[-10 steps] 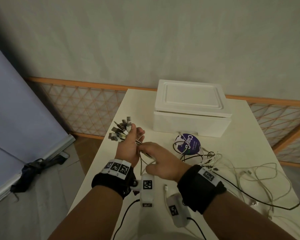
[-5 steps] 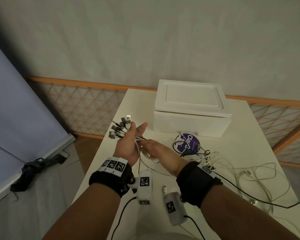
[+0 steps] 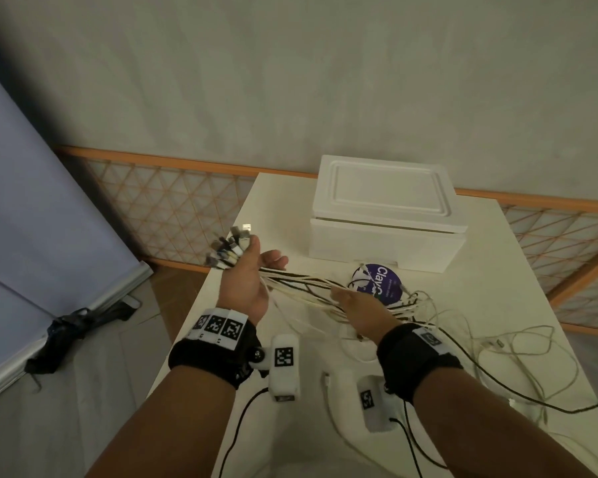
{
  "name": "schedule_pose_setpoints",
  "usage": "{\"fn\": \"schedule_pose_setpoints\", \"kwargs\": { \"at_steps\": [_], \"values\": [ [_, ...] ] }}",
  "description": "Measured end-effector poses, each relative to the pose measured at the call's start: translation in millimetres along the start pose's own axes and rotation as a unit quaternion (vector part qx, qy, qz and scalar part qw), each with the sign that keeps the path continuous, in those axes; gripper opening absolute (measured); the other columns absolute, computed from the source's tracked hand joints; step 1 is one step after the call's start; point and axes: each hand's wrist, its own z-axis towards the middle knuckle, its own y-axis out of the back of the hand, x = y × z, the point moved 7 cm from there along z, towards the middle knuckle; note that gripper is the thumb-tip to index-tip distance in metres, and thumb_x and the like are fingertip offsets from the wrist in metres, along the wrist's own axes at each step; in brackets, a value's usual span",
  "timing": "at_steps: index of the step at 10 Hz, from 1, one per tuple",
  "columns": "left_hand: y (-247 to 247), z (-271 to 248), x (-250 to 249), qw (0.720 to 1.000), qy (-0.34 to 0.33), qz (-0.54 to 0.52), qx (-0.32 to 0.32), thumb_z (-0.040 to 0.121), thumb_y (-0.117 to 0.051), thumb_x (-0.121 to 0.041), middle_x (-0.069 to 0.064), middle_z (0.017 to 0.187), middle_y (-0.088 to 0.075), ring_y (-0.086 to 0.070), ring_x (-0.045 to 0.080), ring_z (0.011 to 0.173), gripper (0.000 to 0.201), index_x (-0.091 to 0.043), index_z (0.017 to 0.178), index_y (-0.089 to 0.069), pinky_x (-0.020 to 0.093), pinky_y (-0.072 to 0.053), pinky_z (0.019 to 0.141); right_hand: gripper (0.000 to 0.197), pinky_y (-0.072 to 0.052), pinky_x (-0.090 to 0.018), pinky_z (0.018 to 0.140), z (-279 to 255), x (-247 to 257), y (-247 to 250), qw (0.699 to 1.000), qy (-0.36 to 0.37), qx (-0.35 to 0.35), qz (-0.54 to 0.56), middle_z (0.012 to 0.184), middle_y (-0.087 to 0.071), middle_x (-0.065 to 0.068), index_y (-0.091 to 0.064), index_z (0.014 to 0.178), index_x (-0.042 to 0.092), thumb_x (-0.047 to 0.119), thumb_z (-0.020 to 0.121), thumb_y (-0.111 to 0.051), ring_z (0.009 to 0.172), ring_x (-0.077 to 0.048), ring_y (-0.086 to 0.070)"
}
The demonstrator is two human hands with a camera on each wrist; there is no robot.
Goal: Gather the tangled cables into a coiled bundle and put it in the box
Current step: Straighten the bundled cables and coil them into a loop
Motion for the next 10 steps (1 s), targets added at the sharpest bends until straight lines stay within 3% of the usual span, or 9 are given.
{"fn": "schedule_pose_setpoints", "kwargs": {
  "at_steps": [1,2,3,4,5,6,7,8,10],
  "values": [
    [14.9,10.8,-5.2,0.998,-0.009,-0.056,-0.024,0.093,-0.055,-0.037,-0.004,0.051,-0.049,-0.058,0.016,0.052,0.022,-0.02,0.081,-0.051,0.03,-0.053,0.057,0.04,-0.046,-0.033,0.086,3.0,-35.4,21.0,0.992,-0.042,-0.047,-0.106,0.112,-0.067,-0.009,-0.063,0.115,0.015,0.044,0.096,-0.042,0.101,-0.026,-0.062],
    [11.3,12.2,-0.1,0.998,0.0,-0.058,-0.02,0.094,-0.053,-0.037,-0.005,0.048,-0.041,-0.05,0.015,0.045,0.031,-0.02,0.07,-0.046,0.031,-0.052,0.059,0.064,-0.048,-0.032,0.093,6.2,-51.0,37.9,0.986,-0.046,-0.103,-0.119,0.122,-0.061,0.005,-0.057,0.12,0.031,0.066,0.066,-0.058,0.111,-0.02,-0.058],
    [2.0,9.6,3.1,0.998,-0.004,-0.057,-0.01,0.096,-0.052,-0.037,-0.005,0.046,-0.038,-0.044,0.014,0.042,0.04,-0.018,0.063,-0.041,0.034,-0.05,0.062,0.107,-0.008,-0.04,0.119,5.4,-49.5,55.2,0.97,-0.012,-0.152,-0.19,0.159,-0.007,0.003,-0.017,0.148,0.036,0.073,0.059,-0.063,0.146,-0.031,-0.005],
    [-1.3,10.4,-9.1,0.996,-0.005,-0.093,0.0,0.096,-0.05,-0.039,-0.006,0.045,-0.035,-0.039,0.012,0.04,0.044,-0.019,0.059,-0.037,0.03,-0.048,0.059,0.075,-0.041,-0.033,0.1,-13.2,-56.7,83.3,0.98,-0.077,-0.135,-0.123,0.138,-0.05,-0.007,-0.046,0.139,0.017,0.054,0.077,-0.068,0.128,-0.026,-0.048],
    [3.6,16.0,-18.5,0.993,0.009,-0.114,0.0,0.097,-0.049,-0.042,-0.006,0.045,-0.034,-0.036,0.012,0.039,0.048,-0.02,0.056,-0.036,0.027,-0.046,0.055,0.022,-0.052,-0.025,0.067,-27.1,-58.5,91.0,0.992,-0.092,-0.09,0.013,0.104,-0.07,-0.004,-0.07,0.089,0.014,0.035,0.083,-0.071,0.076,-0.01,-0.068],
    [14.9,20.9,-11.1,0.994,0.021,-0.101,-0.02,0.096,-0.05,-0.043,-0.006,0.045,-0.034,-0.036,0.011,0.038,0.05,-0.02,0.053,-0.037,0.028,-0.046,0.055,0.05,-0.039,-0.023,0.087,-42.9,-47.5,94.7,0.992,-0.038,-0.119,0.004,0.108,-0.058,0.011,-0.063,0.118,0.021,0.031,0.072,-0.081,0.099,-0.008,-0.053],
    [32.2,25.4,-8.1,0.994,0.027,-0.095,-0.055,0.095,-0.05,-0.045,-0.007,0.046,-0.033,-0.035,0.011,0.037,0.047,-0.021,0.058,-0.034,0.029,-0.045,0.06,0.068,-0.054,-0.041,0.084,-49.2,-69.3,65.6,0.983,-0.11,0.01,0.145,0.11,-0.047,0.02,-0.045,0.123,0.038,0.018,0.071,-0.083,0.101,-0.01,-0.055],
    [53.8,30.4,-21.6,0.992,0.018,-0.096,-0.083,0.096,-0.048,-0.047,-0.008,0.045,-0.033,-0.034,0.01,0.036,0.051,-0.021,0.052,-0.039,0.027,-0.044,0.06,0.062,-0.054,-0.033,0.079,-46.6,-108.8,57.0,0.981,-0.15,0.022,0.123,0.106,-0.069,0.004,-0.046,0.131,0.023,0.05,0.08,-0.068,0.093,-0.02,-0.067],
    [51.8,25.1,-13.6,0.997,0.015,-0.011,-0.069,0.095,-0.049,-0.047,-0.004,0.042,-0.033,-0.035,0.011,0.034,0.055,-0.019,0.049,-0.039,0.026,-0.043,0.054,0.035,-0.048,-0.023,0.055,-30.9,-115.4,52.9,0.983,-0.181,0.015,-0.032,0.102,-0.068,-0.012,-0.06,0.118,-0.002,0.016,0.088,-0.062,0.06,-0.013,-0.055]
  ]
}}
